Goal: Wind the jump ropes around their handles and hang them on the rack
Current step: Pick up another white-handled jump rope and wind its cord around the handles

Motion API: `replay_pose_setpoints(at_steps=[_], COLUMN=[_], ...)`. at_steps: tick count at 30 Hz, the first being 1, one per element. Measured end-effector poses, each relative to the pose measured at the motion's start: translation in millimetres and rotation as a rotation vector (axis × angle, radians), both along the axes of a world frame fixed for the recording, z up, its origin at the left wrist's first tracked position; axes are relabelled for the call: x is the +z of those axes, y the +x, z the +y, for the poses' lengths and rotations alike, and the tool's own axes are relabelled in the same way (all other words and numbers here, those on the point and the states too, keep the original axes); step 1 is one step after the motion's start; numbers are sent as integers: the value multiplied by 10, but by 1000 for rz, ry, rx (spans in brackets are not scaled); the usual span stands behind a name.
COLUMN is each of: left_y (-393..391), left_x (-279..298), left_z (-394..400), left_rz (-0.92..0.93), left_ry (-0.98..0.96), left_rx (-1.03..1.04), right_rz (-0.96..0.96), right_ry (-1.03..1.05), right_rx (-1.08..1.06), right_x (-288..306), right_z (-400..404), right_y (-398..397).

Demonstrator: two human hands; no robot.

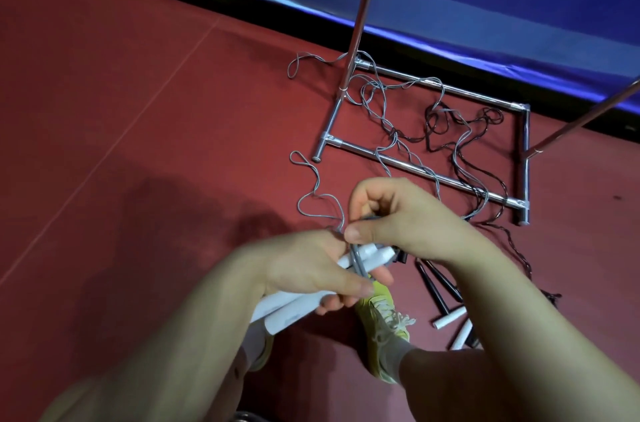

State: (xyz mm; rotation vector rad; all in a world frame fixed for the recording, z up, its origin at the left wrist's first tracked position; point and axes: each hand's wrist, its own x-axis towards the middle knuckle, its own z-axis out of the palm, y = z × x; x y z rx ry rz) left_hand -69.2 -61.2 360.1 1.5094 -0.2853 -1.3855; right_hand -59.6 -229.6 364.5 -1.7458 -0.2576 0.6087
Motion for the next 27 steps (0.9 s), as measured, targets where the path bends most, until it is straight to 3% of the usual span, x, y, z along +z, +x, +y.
replay_pose_setpoints(at_steps=[5,10,17,27], left_y=[37,157,189,179], left_x=[59,41,74,137], left_z=[96,232,335,225], left_rz=[174,257,321,26], left_ry=[-348,-542,-457,-226], left_rx=[147,316,475,550], right_rz=[267,200,-89,-256], right_ry=[426,601,263,-73], right_rx=[-131,-156,-235,-379], right_x=[-56,-133,-116,-133], right_z=[46,47,85,184], right_y=[25,83,46,7])
